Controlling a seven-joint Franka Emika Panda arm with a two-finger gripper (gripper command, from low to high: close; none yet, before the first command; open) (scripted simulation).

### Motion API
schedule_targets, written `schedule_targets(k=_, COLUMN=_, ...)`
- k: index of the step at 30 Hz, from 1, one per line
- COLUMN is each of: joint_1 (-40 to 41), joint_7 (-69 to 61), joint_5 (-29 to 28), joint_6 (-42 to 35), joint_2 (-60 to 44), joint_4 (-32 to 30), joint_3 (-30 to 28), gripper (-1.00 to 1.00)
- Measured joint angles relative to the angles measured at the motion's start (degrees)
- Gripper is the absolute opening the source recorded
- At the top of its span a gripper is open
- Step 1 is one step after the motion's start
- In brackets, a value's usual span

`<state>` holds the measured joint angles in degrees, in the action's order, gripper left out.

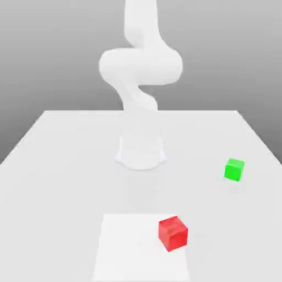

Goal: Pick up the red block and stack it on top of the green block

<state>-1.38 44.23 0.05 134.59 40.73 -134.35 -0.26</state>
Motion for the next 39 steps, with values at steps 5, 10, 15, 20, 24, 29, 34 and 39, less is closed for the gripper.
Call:
schedule_targets(k=5, joint_1=-2.4, joint_7=-3.8, joint_5=0.6, joint_6=6.0, joint_2=-10.9, joint_4=-5.4, joint_3=-0.1, gripper=0.0)
schedule_targets(k=10, joint_1=-4.5, joint_7=-7.3, joint_5=1.0, joint_6=11.8, joint_2=-21.3, joint_4=-10.6, joint_3=0.2, gripper=0.0)
schedule_targets(k=15, joint_1=-6.2, joint_7=-10.5, joint_5=1.0, joint_6=17.6, joint_2=-31.7, joint_4=-15.8, joint_3=0.9, gripper=0.0)
schedule_targets(k=20, joint_1=-7.9, joint_7=-12.9, joint_5=0.0, joint_6=23.4, joint_2=-42.0, joint_4=-20.8, joint_3=1.6, gripper=0.0)
schedule_targets(k=24, joint_1=-8.1, joint_7=-13.0, joint_5=-0.6, joint_6=30.0, joint_2=-50.3, joint_4=-20.6, joint_3=1.3, gripper=0.0)
schedule_targets(k=29, joint_1=-8.3, joint_7=-12.7, joint_5=-1.1, joint_6=34.7, joint_2=-55.9, joint_4=-19.8, joint_3=1.0, gripper=-1.0)
schedule_targets(k=34, joint_1=-8.2, joint_7=-12.5, joint_5=-1.2, joint_6=34.8, joint_2=-55.9, joint_4=-19.8, joint_3=1.1, gripper=-1.0)
schedule_targets(k=39, joint_1=-8.0, joint_7=-13.0, joint_5=-0.5, joint_6=27.1, joint_2=-46.9, joint_4=-21.2, joint_3=1.4, gripper=-1.0)
